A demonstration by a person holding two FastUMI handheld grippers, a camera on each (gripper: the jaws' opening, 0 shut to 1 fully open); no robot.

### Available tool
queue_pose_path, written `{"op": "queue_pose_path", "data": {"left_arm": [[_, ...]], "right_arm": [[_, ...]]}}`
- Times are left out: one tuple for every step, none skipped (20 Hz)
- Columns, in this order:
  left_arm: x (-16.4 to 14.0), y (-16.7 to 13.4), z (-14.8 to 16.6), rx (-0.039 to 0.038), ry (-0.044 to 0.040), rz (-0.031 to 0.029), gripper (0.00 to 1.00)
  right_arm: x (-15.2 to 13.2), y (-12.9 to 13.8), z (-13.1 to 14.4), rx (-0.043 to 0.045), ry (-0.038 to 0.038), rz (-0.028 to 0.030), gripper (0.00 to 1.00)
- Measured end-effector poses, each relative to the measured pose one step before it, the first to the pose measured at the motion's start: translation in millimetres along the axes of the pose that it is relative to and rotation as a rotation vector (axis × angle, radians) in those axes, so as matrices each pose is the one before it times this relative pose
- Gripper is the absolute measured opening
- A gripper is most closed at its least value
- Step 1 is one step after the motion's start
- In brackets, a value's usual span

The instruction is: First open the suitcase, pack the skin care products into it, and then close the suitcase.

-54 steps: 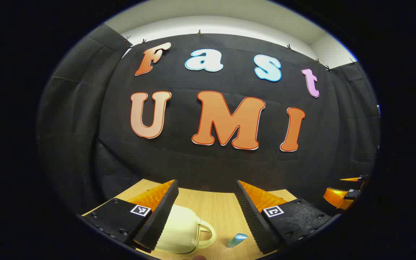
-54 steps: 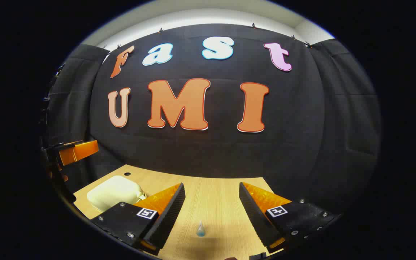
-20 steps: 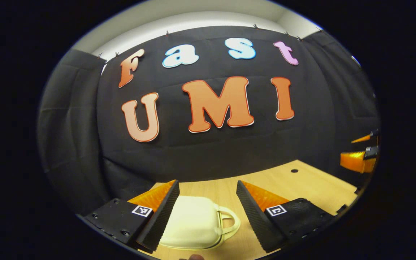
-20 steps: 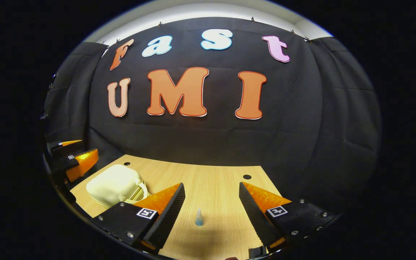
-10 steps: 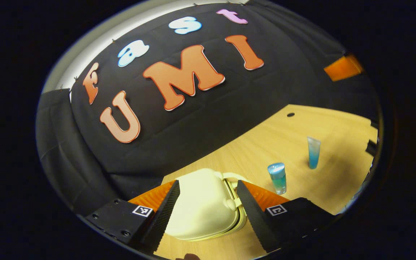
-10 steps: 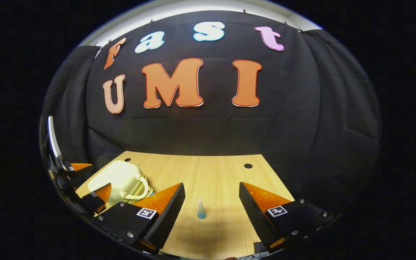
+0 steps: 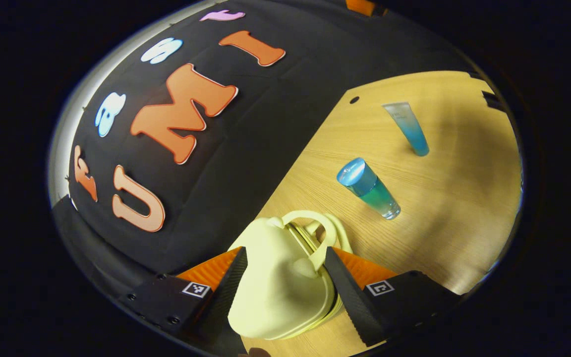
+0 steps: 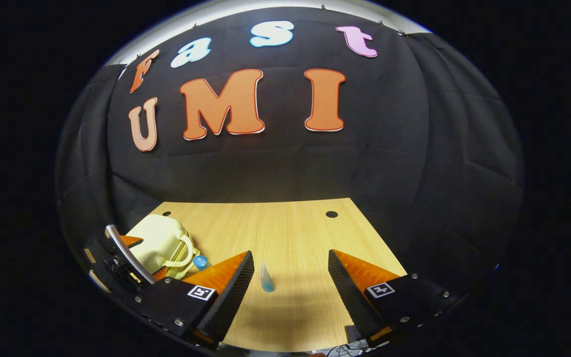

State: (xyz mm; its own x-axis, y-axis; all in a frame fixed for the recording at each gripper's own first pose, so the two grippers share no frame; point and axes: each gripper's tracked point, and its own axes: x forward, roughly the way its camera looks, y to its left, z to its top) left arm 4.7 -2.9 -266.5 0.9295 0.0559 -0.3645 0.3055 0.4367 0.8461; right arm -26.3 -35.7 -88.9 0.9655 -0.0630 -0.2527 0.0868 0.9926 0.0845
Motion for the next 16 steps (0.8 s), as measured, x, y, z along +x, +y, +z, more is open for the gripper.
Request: {"op": "queue_pose_path", "data": {"left_arm": [[7.42, -4.19, -3.27, 0.01672, 0.01007, -0.00867, 0.98], [7.51, -4.59, -4.53, 0.01478, 0.01111, -0.00563, 0.98], [7.48, -4.0, -2.35, 0.01632, 0.01281, -0.00847, 0.98], [7.15, -2.89, -1.65, 0.01796, 0.00609, -0.00408, 0.98], [7.33, -2.49, -0.3, 0.01784, 0.00569, -0.00293, 0.98], [6.28, -1.52, -0.93, 0.01297, 0.00615, -0.00376, 0.97], [4.91, -3.69, -1.07, 0.0027, 0.00984, -0.01318, 0.97], [5.21, -2.75, -2.97, 0.00105, 0.01334, -0.01069, 0.97], [3.89, -0.23, -0.22, 0.00527, 0.00725, 0.0016, 0.98], [2.67, 1.86, 2.14, 0.01464, 0.00097, 0.0046, 0.97], [3.66, 1.95, 4.18, 0.01307, -0.00592, 0.01016, 0.97], [4.15, -2.09, 2.12, 0.01065, -0.00222, -0.00825, 0.97], [4.46, -4.32, 3.07, 0.00886, 0.00322, -0.01498, 0.97], [2.6, -4.53, 0.29, 0.00658, 0.0087, -0.00978, 0.97], [3.14, -2.96, 1.09, 0.00703, 0.01082, -0.00694, 0.97], [2.75, -3.64, 1.17, 0.00923, 0.01391, -0.01599, 0.95]], "right_arm": [[0.48, -3.19, -2.1, 0.00209, 0.0059, -0.0082, 0.95], [0.82, -3.71, -0.92, 0.00005, 0.00341, -0.00944, 0.95], [0.42, -3.6, -0.42, -0.00057, 0.00263, -0.00986, 0.95], [0.96, -3.96, 0.2, -0.00064, 0.00233, -0.00954, 0.95], [0.65, -3.98, -0.43, 0.00007, 0.00311, -0.01119, 0.95], [1.72, -2.99, -0.21, 0.00124, 0.00414, -0.01043, 0.95], [1.18, -3.64, -1.76, 0.00291, 0.00634, -0.00809, 0.95], [1.08, -1.8, -0.82, 0.00456, 0.00759, -0.00647, 0.95], [1.3, -2.26, -1.4, 0.00528, 0.00607, -0.00555, 0.95], [0.95, -1.97, -0.51, 0.00435, 0.00341, -0.00465, 0.95], [1.32, -1.42, -0.87, 0.00143, 0.00117, -0.00551, 0.95], [1.72, -1.88, -0.74, -0.00096, 0.00333, -0.00725, 0.95], [0.76, -0.86, -1.52, 0.00128, 0.00477, -0.00238, 0.95], [1.24, -0.54, -0.3, 0.00412, 0.00501, 0.00005, 0.95], [0.6, 0.06, -0.14, 0.00442, 0.00123, 0.00001, 0.95], [0.65, 0.3, 0.59, 0.00152, -0.00134, -0.00122, 0.95]]}}
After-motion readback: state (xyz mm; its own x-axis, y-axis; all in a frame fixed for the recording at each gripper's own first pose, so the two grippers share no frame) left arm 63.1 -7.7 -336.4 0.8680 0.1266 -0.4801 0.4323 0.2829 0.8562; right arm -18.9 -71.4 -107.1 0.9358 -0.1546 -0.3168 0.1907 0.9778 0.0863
